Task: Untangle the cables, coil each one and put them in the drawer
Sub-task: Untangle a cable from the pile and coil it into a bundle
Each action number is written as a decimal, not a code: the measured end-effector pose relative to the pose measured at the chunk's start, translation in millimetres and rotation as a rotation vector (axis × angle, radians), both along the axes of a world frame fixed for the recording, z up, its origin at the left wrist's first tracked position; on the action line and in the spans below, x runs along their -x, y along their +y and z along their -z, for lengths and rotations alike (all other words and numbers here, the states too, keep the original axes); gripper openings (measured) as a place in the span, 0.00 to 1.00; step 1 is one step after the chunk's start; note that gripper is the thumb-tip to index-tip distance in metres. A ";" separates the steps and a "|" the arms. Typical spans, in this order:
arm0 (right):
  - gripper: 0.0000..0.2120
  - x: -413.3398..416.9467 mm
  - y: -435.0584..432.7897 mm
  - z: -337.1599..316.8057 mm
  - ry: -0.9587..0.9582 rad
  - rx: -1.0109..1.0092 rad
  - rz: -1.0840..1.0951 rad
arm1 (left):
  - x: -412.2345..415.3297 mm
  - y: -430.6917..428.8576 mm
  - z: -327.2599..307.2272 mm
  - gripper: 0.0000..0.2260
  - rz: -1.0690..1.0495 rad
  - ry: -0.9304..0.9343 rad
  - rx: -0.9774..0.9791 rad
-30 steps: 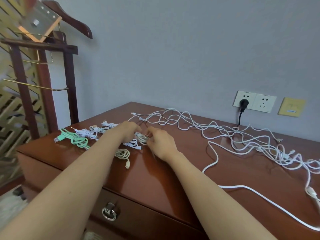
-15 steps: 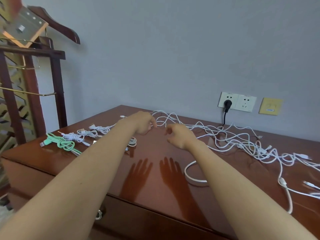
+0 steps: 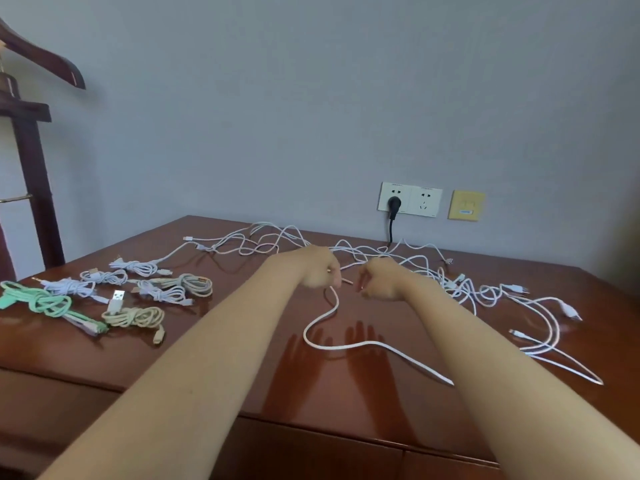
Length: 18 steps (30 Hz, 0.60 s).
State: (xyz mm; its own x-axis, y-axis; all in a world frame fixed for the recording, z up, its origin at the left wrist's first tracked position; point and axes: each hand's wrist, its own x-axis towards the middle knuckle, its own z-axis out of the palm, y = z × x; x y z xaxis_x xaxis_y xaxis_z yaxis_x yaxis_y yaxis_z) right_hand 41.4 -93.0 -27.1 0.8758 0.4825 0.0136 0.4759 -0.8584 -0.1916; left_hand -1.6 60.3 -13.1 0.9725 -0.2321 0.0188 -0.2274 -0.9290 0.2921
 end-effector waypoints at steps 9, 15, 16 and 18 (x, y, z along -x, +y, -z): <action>0.18 13.1 -71.8 -9.0 0.148 0.073 0.143 | -2.2 -68.4 -1.2 0.11 0.188 0.119 -0.019; 0.22 21.2 -115.0 -14.1 0.218 0.175 0.259 | 1.5 -105.8 14.5 0.11 0.244 0.336 -0.010; 0.23 23.1 -119.9 -13.7 0.221 0.198 0.264 | 0.8 -109.7 19.2 0.11 0.246 0.349 0.001; 0.22 27.6 -127.6 -12.0 0.239 0.242 0.264 | 1.9 -116.4 24.0 0.11 0.265 0.360 0.042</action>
